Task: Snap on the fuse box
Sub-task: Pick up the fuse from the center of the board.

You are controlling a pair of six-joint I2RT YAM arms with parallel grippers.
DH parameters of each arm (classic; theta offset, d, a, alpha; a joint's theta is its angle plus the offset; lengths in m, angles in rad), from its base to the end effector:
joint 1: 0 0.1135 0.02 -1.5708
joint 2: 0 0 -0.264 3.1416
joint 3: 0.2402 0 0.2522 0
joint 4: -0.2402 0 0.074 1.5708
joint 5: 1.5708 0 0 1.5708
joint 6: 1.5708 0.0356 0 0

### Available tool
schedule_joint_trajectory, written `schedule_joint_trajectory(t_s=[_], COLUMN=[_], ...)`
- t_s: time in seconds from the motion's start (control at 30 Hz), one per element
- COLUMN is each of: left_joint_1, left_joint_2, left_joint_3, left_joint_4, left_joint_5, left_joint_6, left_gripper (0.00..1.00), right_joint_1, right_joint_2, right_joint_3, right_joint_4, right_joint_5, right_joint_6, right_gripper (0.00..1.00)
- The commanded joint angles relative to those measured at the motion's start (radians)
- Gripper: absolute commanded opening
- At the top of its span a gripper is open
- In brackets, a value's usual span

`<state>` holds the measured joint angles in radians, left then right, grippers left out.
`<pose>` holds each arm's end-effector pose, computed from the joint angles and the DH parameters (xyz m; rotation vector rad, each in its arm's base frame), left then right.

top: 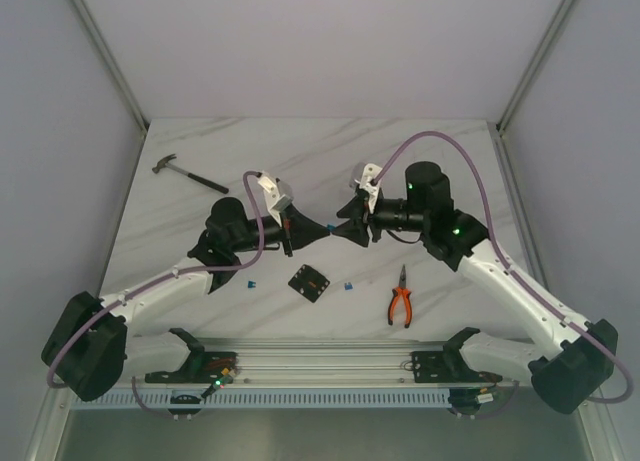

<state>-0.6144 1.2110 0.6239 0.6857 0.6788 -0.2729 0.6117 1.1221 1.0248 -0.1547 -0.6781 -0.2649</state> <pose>0.2040 -0.1713 0.2849 0.8354 1.3862 -1.1954 0.1948 0.1639 0.3619 -1.1988 1.4085 0.8584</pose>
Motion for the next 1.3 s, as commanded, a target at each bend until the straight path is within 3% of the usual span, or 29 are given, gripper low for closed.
schedule_joint_trajectory(t_s=[0.0,1.27], left_joint_1=[0.005,-0.012], left_joint_2=[-0.012,-0.025], left_joint_3=[0.027,0.025], left_joint_4=[0.0,0.002], left_joint_5=[0.098,0.127], left_joint_6=[0.028,0.034], left_gripper=[0.0,0.0], right_joint_1=[-0.016,-0.05], right_joint_2=[0.008,0.097], right_joint_3=[0.037,0.078], right_joint_4=[-0.029,-0.077], right_joint_5=[-0.124,-0.293], right_joint_6=[-0.057,-0.059], right_gripper=[0.48,0.28])
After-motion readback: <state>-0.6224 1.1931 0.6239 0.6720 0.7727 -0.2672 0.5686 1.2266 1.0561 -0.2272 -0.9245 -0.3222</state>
